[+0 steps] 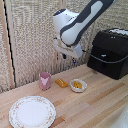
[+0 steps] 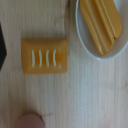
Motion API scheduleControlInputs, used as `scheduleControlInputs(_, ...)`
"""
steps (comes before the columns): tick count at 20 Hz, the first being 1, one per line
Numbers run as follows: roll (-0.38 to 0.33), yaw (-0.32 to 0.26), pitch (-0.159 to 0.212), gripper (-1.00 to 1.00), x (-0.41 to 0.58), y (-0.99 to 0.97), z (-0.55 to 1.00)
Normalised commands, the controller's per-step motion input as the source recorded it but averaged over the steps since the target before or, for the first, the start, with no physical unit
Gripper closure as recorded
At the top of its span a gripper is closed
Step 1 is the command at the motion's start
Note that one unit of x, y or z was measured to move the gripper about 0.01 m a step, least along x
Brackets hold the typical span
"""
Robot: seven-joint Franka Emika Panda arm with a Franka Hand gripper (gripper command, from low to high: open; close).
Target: Carefully navigate your gripper to the air fryer's handle. Confidently seize the handle using your gripper. Gradually bring the handle toward yourself to access the air fryer.
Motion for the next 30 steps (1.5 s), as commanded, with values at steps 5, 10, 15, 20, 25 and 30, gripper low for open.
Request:
scheduleControlInputs(5, -0.375, -0.054, 0.000, -1.00, 0.000, -0.15, -0.12)
scheduleControlInputs(10, -0.375, 0.050, -0.012, -1.00, -0.003, -0.34, -0.10)
scheduleControlInputs(15, -0.365, 0.124, -0.034, -1.00, -0.026, -0.36, -0.13)
scheduleControlInputs(20, -0.259, 0.200, -0.030, -1.00, -0.041, -0.35, -0.15)
scheduleControlInputs(25, -0.137, 0.221, -0.031, -1.00, -0.113, -0.46, -0.14)
scheduleControlInputs(30, -0.069, 0.189, -0.058, -1.00, -0.175, -0.60, -0.12)
